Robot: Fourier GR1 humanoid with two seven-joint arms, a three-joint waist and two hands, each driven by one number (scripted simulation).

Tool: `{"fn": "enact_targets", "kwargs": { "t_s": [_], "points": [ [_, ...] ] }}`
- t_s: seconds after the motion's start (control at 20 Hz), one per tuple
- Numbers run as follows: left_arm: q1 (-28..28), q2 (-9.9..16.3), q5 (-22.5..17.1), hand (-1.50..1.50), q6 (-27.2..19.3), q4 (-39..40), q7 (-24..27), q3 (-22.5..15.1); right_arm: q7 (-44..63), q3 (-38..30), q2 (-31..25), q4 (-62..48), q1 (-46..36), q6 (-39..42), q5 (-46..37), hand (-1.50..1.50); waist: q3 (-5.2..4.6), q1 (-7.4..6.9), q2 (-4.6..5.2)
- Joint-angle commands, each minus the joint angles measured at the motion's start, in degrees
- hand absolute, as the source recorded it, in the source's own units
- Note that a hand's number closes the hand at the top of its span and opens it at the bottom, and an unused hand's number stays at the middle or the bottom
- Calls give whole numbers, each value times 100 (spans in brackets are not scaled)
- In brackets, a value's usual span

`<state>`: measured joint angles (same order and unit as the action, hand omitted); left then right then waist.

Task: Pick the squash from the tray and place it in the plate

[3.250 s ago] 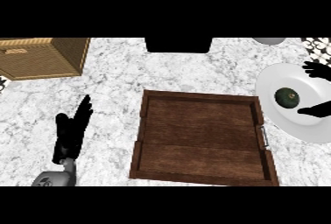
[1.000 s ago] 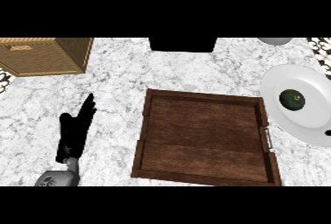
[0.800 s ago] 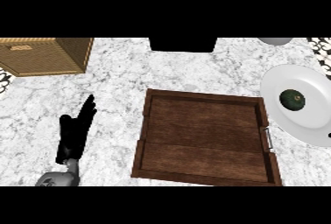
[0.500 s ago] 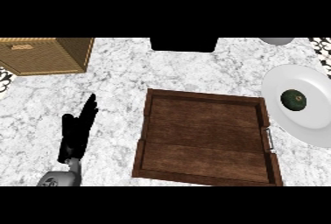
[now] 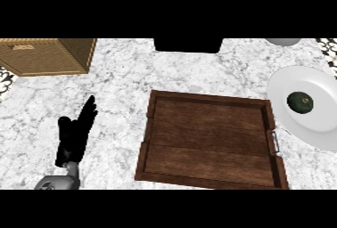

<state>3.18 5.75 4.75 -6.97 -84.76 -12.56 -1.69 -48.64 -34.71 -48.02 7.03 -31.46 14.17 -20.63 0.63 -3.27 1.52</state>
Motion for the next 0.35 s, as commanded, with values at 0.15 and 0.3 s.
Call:
{"fn": "enact_targets", "kwargs": {
  "t_s": [0.15,0.3],
  "points": [
    [19,-188,151,0,-210,-53,-45,-122,-78,-43,-127,-14,192,-12,13,-150,6,12,6],
    [176,62,-40,0,29,51,-115,103,-54,-22,-142,3,259,-211,-28,-150,5,16,14]
  ]
}}
